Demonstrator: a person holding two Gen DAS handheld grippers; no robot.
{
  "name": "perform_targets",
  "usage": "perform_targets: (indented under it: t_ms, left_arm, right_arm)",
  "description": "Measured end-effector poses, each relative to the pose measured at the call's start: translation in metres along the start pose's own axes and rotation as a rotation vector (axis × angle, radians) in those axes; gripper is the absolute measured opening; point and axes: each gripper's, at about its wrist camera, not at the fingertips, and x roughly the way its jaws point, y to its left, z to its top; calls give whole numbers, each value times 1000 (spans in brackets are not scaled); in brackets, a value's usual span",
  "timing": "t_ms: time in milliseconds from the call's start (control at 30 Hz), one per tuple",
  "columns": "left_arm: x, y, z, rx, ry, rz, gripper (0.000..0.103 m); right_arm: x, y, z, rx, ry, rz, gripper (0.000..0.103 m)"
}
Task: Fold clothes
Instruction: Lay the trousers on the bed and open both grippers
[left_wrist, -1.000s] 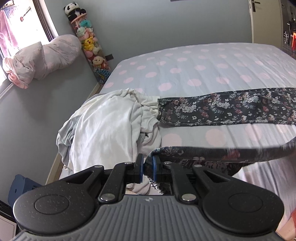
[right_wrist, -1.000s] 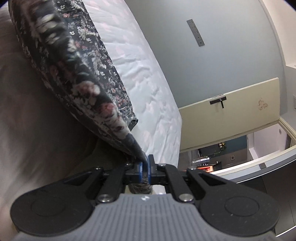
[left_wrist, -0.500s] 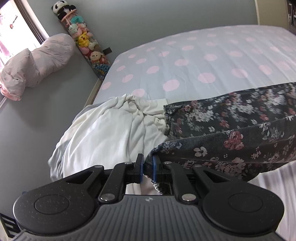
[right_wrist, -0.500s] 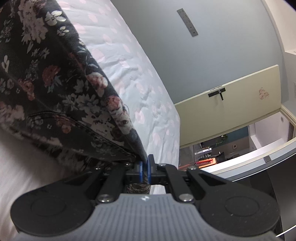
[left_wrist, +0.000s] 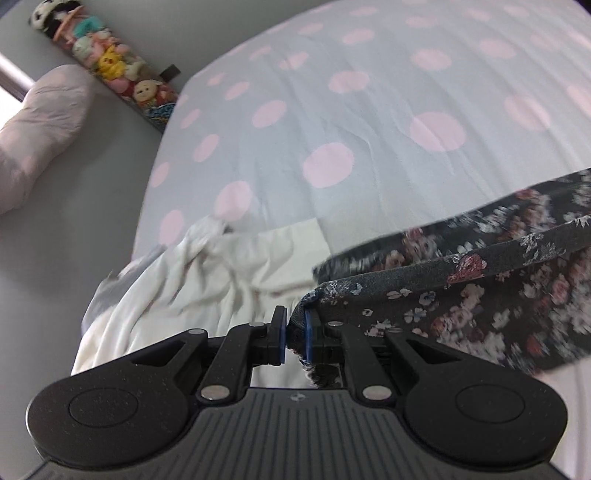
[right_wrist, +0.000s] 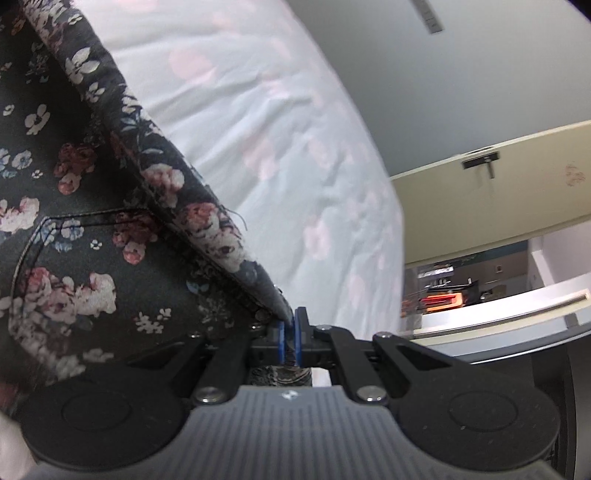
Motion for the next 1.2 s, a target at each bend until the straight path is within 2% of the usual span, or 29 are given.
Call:
perform_targets:
  t_ms: [100, 267, 400, 600, 667, 700, 733, 767, 800, 867, 900, 1067, 1167, 1200]
  left_arm:
    - [27, -5, 17, 13, 26, 1, 8]
    - [67, -16, 27, 50, 89, 3, 9]
    - [86, -20, 30, 44, 102, 2, 9]
    - [91, -37, 28, 88, 71, 66, 14]
    - [89, -40, 27, 101, 54, 82, 19]
    - [85, -40, 25, 104, 47, 85, 32]
    - [80, -39, 23, 101, 36, 84, 51]
    - [75, -38, 21, 98, 25, 82, 57]
    - [69, -36, 18, 93, 13, 80, 58]
    - [55, -30, 14, 73, -15, 68, 58]
    - [48, -27, 11, 63, -29, 62, 58]
    - [12, -16, -1, 2, -66, 43, 58]
    - [-7, -16, -11, -8, -73, 29, 58]
    - [-13, -18, -15, -6, -76, 24, 58]
  right_arm:
    - [19, 5, 7, 3, 24, 17, 5]
    - [50, 7, 16, -12, 57, 59, 6]
    - [74, 12, 13, -6, 76, 75, 6]
    - [91, 17, 18, 31, 98, 88, 8]
    - [94, 9, 21, 54, 105, 109, 9]
    - [95, 2, 23, 71, 109, 123, 10]
    - [95, -5, 25, 89, 112, 137, 12]
    - [92, -13, 24, 115, 110, 150, 13]
    - [90, -21, 24, 141, 109, 164, 16]
    - [89, -43, 25, 231, 116, 207, 51]
    - [87, -53, 21, 299, 120, 243, 73]
    - [60, -100, -16, 580, 109, 316, 74]
    - [49, -115, -49, 701, 138, 339, 73]
    - [49, -119, -62, 748, 157, 350, 70]
